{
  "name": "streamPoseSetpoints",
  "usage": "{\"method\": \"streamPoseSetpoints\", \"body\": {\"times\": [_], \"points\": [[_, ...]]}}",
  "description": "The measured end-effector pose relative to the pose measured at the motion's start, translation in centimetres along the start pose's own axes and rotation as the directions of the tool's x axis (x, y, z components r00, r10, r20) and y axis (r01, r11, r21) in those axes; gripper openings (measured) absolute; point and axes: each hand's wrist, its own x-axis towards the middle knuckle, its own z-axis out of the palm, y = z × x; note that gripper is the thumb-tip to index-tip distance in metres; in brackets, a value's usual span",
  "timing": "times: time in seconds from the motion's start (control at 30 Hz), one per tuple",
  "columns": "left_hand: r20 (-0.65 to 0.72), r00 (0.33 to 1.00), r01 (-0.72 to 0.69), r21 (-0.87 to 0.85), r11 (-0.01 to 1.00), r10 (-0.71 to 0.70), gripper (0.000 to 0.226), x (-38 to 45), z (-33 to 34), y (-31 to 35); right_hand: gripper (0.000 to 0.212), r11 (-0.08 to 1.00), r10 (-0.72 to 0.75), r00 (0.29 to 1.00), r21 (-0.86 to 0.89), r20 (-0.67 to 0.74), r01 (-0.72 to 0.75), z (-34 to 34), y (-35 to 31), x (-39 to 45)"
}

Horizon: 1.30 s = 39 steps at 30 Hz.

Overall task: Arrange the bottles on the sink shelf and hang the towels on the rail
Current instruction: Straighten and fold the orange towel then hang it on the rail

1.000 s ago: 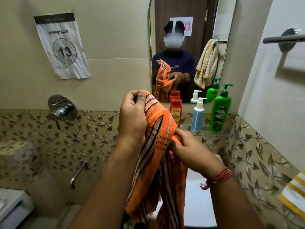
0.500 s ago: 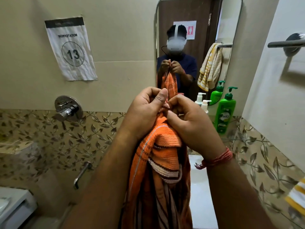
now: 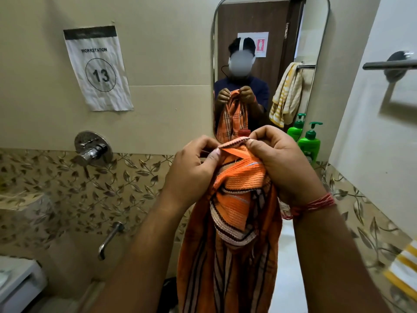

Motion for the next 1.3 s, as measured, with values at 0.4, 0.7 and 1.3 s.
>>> {"method": "streamPoseSetpoints", "body": {"times": [0.4, 0.7, 1.3], "points": [[0.227, 0.973, 0.014, -0.253, 0.967, 0.045, 0.026, 2.6, -0.2, 3.4, 0.028, 0.934, -0.188, 0.967, -0.272, 0.170, 0.230, -0.7, -0.3, -0.4], [0.251, 0.964, 0.173, -0.370, 0.913, -0.081, 0.015, 1.3, -2.1, -0.7, 0.018, 0.908, -0.229, 0.965, -0.386, -0.127, 0.164, -3.0, -1.7, 0.6], [0.110, 0.994, 0.012, 0.083, 0.996, -0.021, 0.029, 2.3, -1.7, -3.2, 0.023, 0.938, -0.139, 0.981, -0.336, -0.137, 0.086, -2.5, -2.2, 2.0]]}}
